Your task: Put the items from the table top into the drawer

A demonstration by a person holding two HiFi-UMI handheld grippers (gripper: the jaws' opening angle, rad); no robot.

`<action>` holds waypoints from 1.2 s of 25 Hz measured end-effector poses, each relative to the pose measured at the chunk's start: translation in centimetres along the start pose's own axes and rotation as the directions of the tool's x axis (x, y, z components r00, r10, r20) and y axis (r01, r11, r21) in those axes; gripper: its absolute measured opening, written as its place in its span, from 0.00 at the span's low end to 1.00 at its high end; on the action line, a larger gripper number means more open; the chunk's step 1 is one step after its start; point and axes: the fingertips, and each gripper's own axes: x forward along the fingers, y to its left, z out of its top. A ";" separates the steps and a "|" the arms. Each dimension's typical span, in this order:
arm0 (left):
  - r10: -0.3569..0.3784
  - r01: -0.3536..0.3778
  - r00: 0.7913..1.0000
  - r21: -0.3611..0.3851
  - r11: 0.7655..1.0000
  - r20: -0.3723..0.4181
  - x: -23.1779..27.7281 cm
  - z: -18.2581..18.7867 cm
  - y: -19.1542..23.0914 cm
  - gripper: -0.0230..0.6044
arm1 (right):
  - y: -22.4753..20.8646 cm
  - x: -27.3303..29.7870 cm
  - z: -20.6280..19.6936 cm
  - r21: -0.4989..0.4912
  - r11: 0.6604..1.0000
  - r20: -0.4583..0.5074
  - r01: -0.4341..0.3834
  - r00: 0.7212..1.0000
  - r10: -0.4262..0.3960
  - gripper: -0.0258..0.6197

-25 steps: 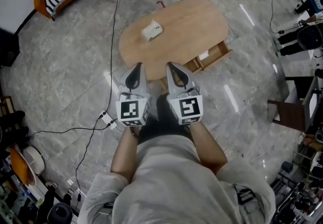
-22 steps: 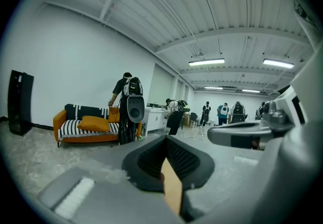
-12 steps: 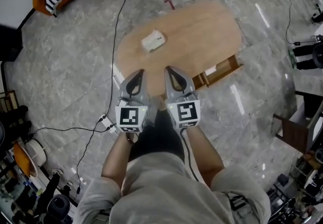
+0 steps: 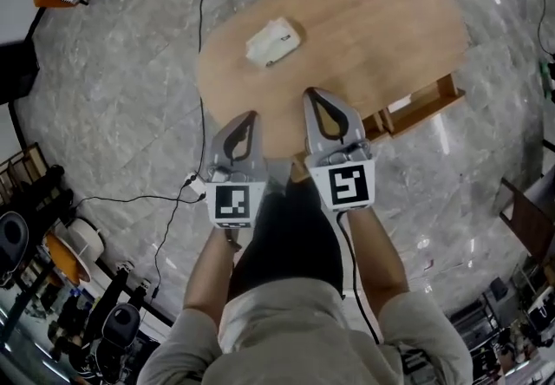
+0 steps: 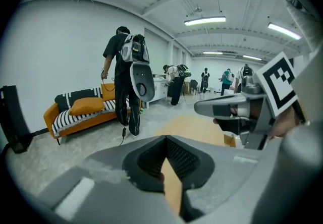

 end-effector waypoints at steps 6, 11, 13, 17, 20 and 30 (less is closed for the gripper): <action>0.010 -0.010 1.000 -0.021 1.000 -0.028 5.7 -2.8 1.6 0.07 | -0.5 3.3 -4.8 -0.002 1.000 -0.093 -0.026 0.995 0.026 0.05; -0.005 0.007 0.997 0.030 1.000 -0.076 10.4 -4.9 1.7 0.07 | -1.4 5.8 -7.7 0.051 0.998 -0.137 -0.020 0.990 0.027 0.05; -0.018 0.026 0.993 0.068 0.997 -0.118 12.0 -6.2 1.8 0.07 | -1.8 6.7 -8.6 0.053 0.998 -0.153 -0.020 0.988 0.028 0.05; 0.026 0.008 0.971 0.141 0.990 -0.239 14.5 -9.8 3.3 0.06 | -2.2 7.9 -9.2 0.038 0.998 -0.175 -0.043 0.983 0.049 0.05; 0.094 -0.011 0.940 0.243 0.970 -0.329 16.0 -11.6 4.7 0.06 | -2.6 8.0 -9.4 0.031 0.998 -0.181 -0.053 0.982 0.058 0.05; 0.054 0.192 0.815 0.357 0.914 -0.577 20.5 -16.3 4.2 0.49 | -4.5 6.9 -11.6 0.044 0.998 -0.225 -0.039 0.973 0.048 0.05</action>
